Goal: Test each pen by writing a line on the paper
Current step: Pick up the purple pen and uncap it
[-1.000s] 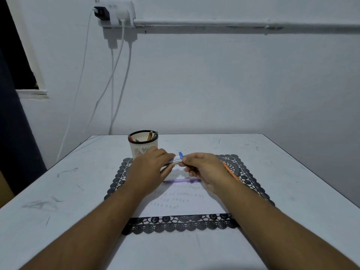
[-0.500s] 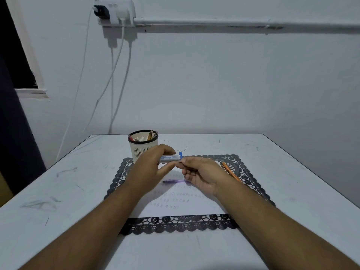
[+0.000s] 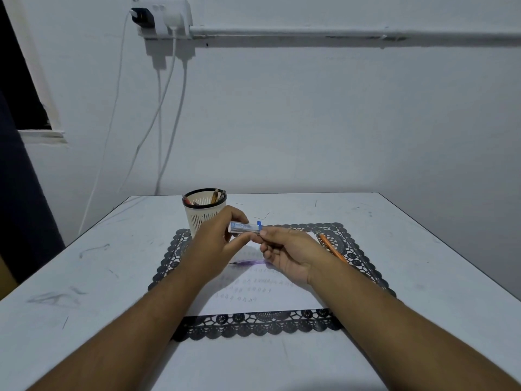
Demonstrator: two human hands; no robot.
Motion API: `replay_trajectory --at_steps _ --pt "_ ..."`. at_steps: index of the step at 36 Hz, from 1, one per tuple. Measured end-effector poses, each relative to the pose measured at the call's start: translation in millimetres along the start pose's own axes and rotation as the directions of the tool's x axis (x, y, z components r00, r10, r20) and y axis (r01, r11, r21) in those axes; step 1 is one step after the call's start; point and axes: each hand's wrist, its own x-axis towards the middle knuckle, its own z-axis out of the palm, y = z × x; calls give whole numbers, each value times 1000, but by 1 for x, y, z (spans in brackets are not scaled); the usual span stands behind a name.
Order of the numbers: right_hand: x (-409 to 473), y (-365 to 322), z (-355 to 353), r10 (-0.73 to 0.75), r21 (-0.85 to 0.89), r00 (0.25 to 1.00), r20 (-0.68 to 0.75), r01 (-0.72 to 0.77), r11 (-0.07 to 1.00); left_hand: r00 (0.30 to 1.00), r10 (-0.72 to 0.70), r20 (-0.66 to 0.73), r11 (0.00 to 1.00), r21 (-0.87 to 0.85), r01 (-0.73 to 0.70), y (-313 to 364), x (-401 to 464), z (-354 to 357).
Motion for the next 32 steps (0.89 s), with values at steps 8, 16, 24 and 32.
replay_trajectory --at_steps 8,16,24,32 --pt "2 -1 -3 -9 -31 1000 -22 8 999 999 -47 -16 999 -13 46 -2 -1 -3" --pt "-2 -2 -3 -133 -182 991 -28 126 975 992 -119 34 991 71 116 -12 -2 -3" --pt "-2 -5 -1 -247 -297 968 -39 225 928 992 -119 40 960 259 104 -10 -1 -1" --pt "-7 -8 1 -319 -351 947 -22 292 890 993 -105 47 947 311 85 -7 -1 -1"
